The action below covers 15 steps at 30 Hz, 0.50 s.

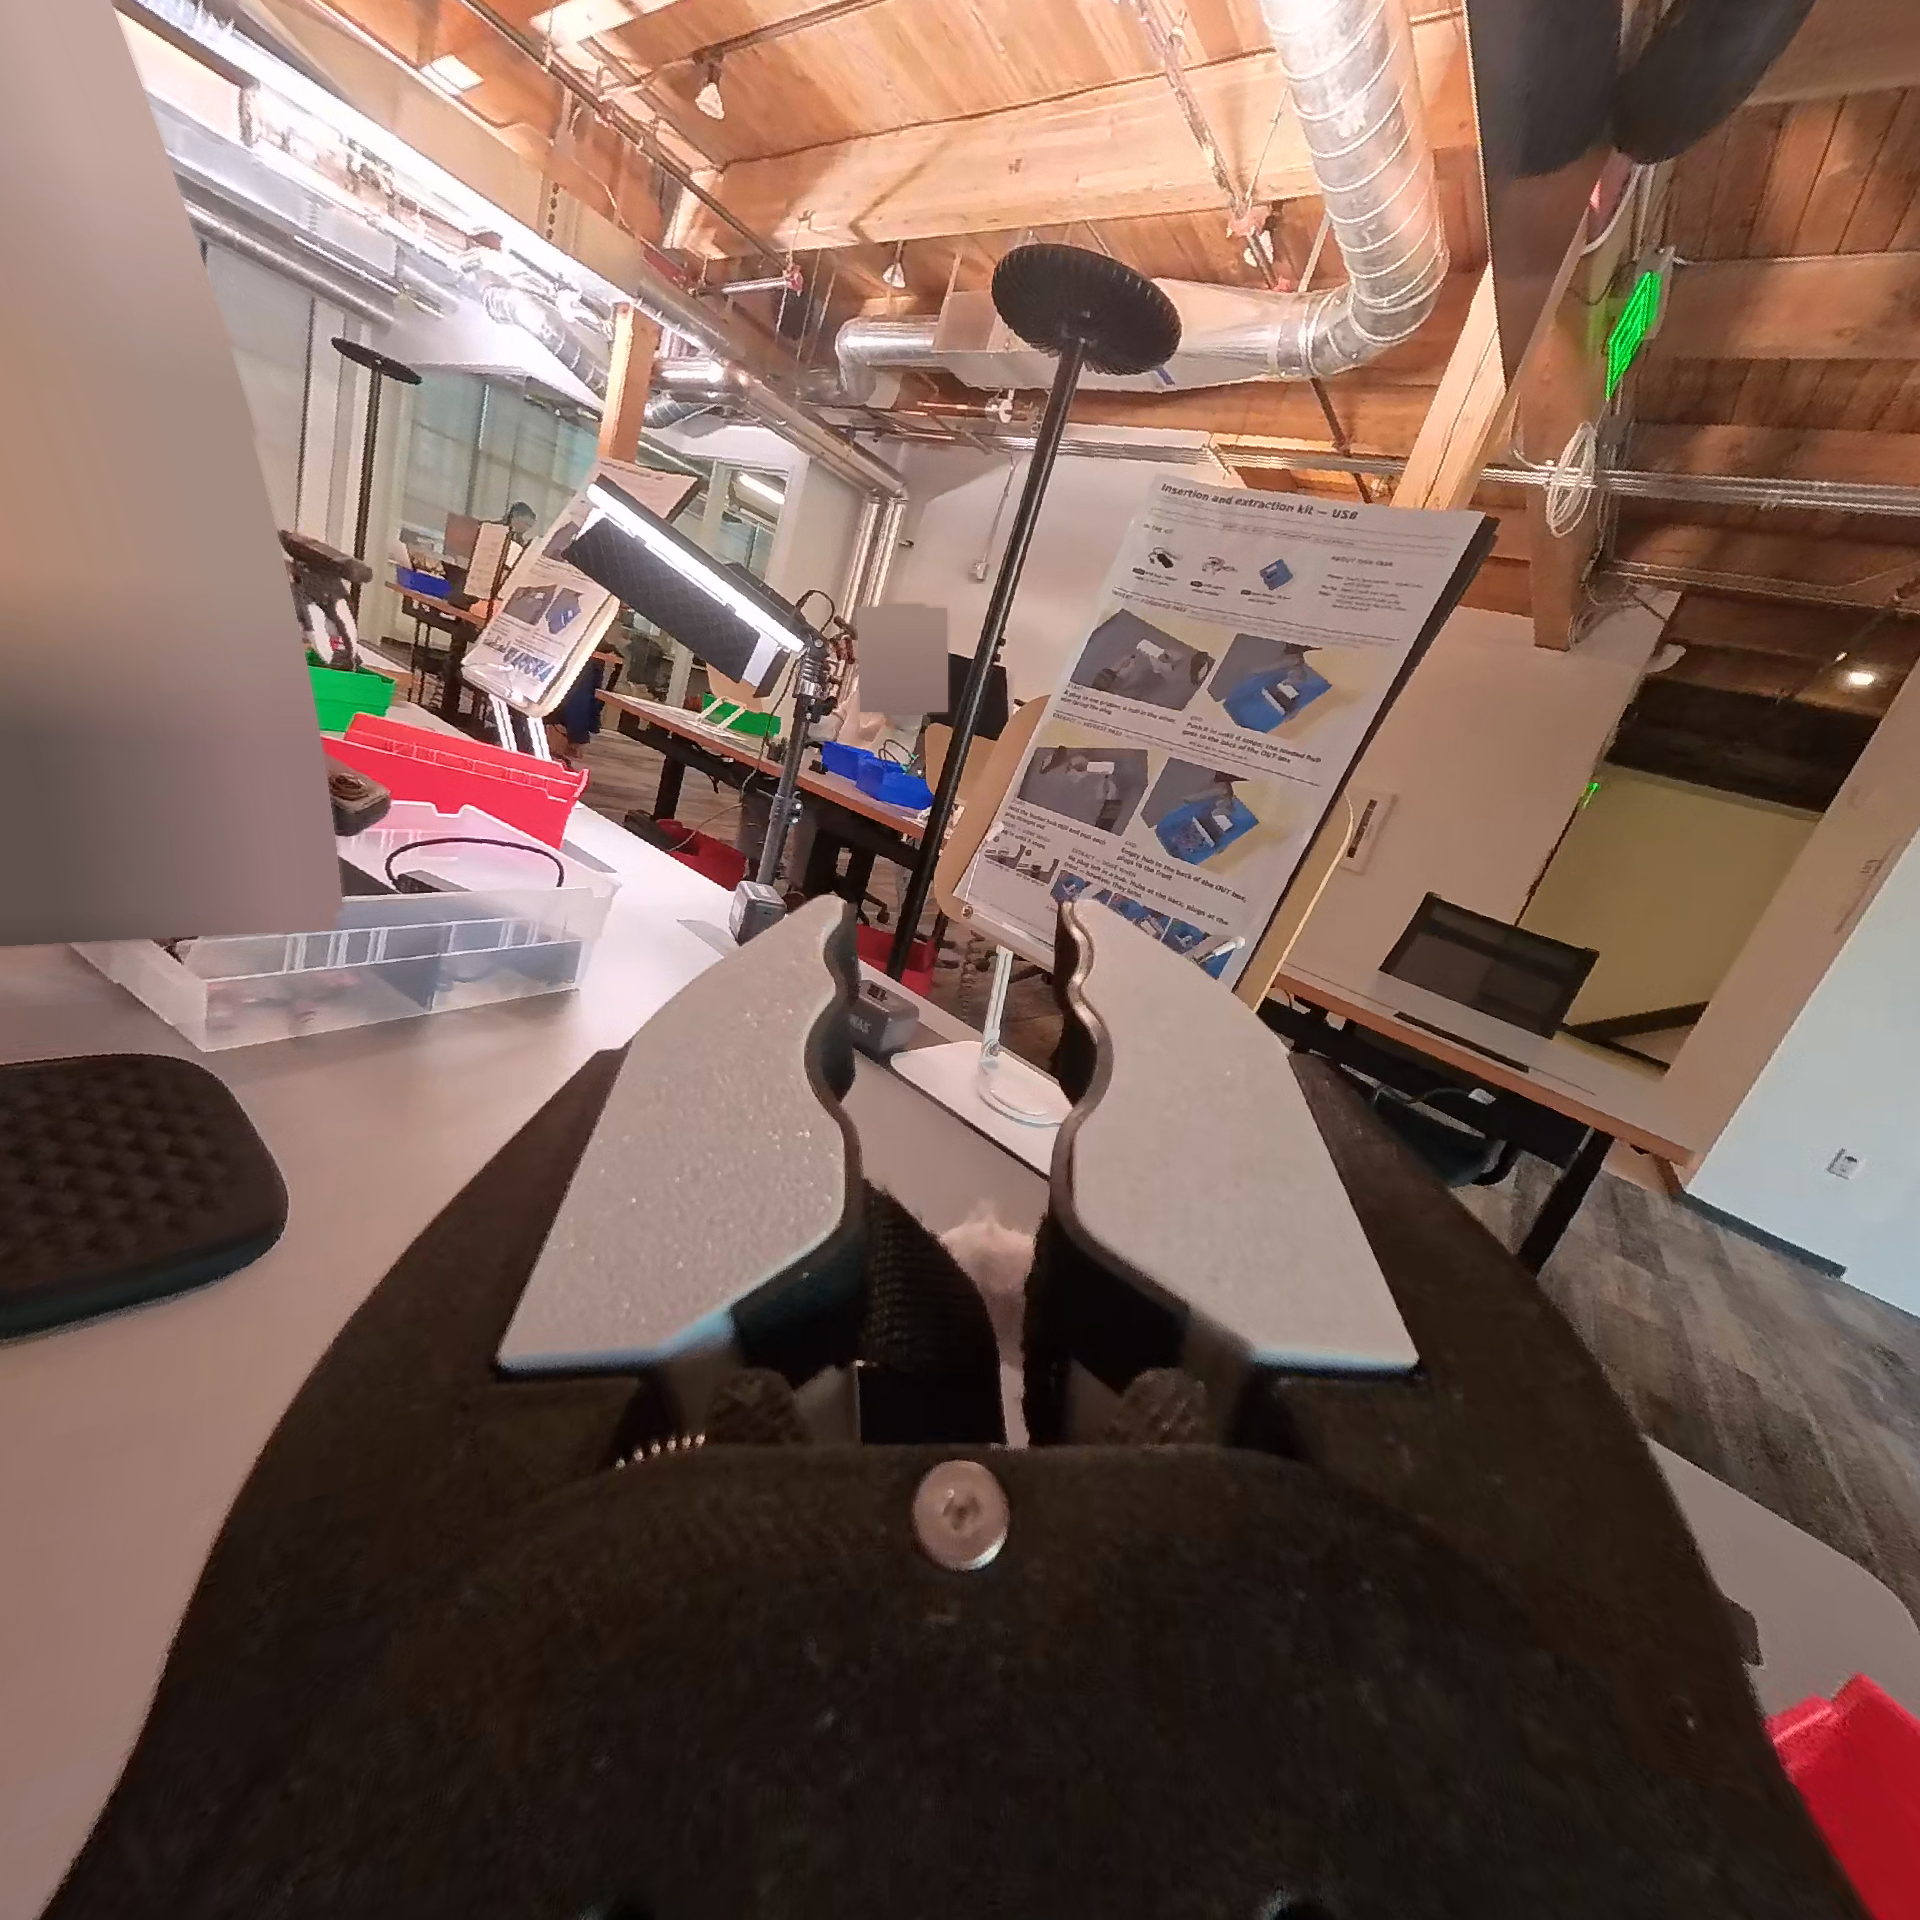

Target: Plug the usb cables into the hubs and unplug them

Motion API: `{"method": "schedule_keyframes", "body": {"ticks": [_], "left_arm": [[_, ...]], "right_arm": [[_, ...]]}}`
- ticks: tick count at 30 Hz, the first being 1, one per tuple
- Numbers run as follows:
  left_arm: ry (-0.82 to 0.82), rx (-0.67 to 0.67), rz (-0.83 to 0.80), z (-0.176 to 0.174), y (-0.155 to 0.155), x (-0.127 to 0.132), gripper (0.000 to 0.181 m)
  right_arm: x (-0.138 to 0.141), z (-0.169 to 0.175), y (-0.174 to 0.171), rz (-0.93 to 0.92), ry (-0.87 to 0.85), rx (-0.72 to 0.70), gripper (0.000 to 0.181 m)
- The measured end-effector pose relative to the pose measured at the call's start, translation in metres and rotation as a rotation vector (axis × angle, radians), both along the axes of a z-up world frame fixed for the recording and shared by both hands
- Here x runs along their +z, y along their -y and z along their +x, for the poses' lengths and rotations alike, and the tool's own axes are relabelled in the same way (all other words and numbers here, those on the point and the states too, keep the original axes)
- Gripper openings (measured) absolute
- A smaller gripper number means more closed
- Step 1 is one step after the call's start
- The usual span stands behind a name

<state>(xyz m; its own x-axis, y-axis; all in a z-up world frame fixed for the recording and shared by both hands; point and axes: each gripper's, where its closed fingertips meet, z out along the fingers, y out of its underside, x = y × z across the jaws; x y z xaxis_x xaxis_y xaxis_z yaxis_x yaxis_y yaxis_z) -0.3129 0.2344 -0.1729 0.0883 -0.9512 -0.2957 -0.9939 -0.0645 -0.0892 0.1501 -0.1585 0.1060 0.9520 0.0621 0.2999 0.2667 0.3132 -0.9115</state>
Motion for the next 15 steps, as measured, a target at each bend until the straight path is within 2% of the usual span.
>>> {"method": "schedule_keyframes", "body": {"ticks": [8,15], "left_arm": [[0.087,0.02,0.174,-0.005,-0.004,0.056,0.004],[0.296,-0.005,0.581,0.006,-0.011,0.132,0.004]], "right_arm": [[-0.001,-0.001,-0.002,-0.007,0.01,-0.002,0.034],[0.0,-0.001,0.0,-0.001,0.011,-0.004,0.033]]}}
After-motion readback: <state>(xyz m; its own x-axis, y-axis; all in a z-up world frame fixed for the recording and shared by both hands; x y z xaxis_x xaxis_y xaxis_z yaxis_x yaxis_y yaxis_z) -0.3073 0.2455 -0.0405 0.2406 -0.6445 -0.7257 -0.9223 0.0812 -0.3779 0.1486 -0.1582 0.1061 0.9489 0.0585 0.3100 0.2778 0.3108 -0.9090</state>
